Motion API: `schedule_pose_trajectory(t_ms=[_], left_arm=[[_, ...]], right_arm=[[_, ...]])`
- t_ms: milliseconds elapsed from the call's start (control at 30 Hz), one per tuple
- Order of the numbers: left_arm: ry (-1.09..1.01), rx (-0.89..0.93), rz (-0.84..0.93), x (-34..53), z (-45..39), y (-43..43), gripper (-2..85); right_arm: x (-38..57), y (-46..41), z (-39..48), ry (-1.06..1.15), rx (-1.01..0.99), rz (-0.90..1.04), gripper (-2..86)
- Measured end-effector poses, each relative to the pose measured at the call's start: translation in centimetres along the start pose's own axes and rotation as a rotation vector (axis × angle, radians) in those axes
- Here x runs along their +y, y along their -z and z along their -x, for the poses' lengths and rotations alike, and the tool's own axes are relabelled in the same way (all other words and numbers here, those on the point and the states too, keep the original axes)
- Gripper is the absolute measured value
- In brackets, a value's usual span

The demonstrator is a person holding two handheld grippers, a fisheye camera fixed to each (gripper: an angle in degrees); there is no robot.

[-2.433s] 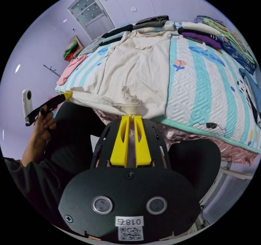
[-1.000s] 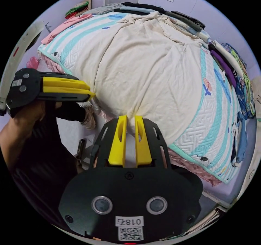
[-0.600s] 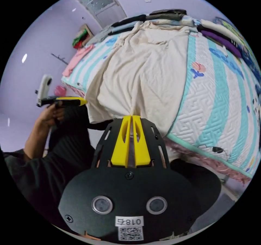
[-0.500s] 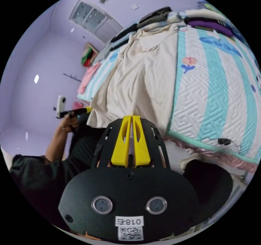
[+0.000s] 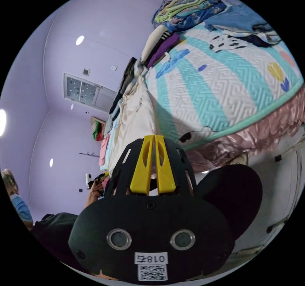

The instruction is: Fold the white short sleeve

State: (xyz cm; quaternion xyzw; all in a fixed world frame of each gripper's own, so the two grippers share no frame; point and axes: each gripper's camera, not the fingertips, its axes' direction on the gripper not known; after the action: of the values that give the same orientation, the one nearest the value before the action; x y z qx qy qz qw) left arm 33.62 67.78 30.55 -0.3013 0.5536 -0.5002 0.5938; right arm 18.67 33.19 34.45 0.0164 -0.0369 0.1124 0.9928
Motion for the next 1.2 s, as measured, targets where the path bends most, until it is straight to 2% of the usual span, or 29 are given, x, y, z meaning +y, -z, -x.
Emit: schedule_pose_trajectory(t_ms=[133, 233, 300, 333, 400, 533, 600, 800, 967, 1133, 1200], left_arm=[[0.001, -0.123, 0.092, -0.9, 1.3, -2.5, -0.2], [0.046, -0.268, 0.168, -1.7, 2.3, -3.7, 3.7], [0.039, -0.266, 0.166, -2.1, 2.8, -3.2, 7.0], [0.033, -0.258, 0.127, -2.3, 3.0, -2.1, 7.9], [0.018, -0.258, 0.039, -2.9, 3.3, -0.2, 8.6], [-0.032, -0.194, -0.104, -7.4, 3.8, 0.8, 8.7], [-0.060, -0.187, -0.125, -10.6, 4.0, -0.7, 8.6], [-0.107, -0.141, -0.114, -22.3, 5.1, -8.6, 8.6], [-0.110, -0.140, -0.150, -30.2, 6.1, -12.8, 8.7], [-0.136, -0.211, -0.104, -35.6, 6.5, -16.2, 9.8], [-0.137, -0.281, -0.058, -37.2, 6.5, -18.0, 10.3]], right_arm=[[-1.0, -2.2, 0.6, 0.015, 0.178, 0.106, 0.6], [-2.3, -5.8, 1.7, 0.057, 0.428, 0.278, 1.5], [-3.2, -6.3, 2.9, 0.105, 0.610, 0.305, 3.6], [-3.5, -6.1, 3.3, 0.121, 0.631, 0.292, 4.4], [-4.8, -4.7, 6.3, 0.243, 0.595, 0.190, 6.0], [-7.6, -6.1, 12.8, 0.506, 0.461, 0.117, 7.3], [-9.5, -9.6, 16.8, 0.673, 0.415, 0.122, 8.1], [-15.0, -20.1, 23.4, 0.937, 0.378, 0.226, 9.3], [-18.8, -26.7, 23.1, 1.038, 0.460, 0.376, 10.1], [-21.7, -28.5, 21.3, 1.094, 0.401, 0.492, 10.1], [-23.2, -27.9, 20.7, 1.094, 0.378, 0.492, 6.8]])
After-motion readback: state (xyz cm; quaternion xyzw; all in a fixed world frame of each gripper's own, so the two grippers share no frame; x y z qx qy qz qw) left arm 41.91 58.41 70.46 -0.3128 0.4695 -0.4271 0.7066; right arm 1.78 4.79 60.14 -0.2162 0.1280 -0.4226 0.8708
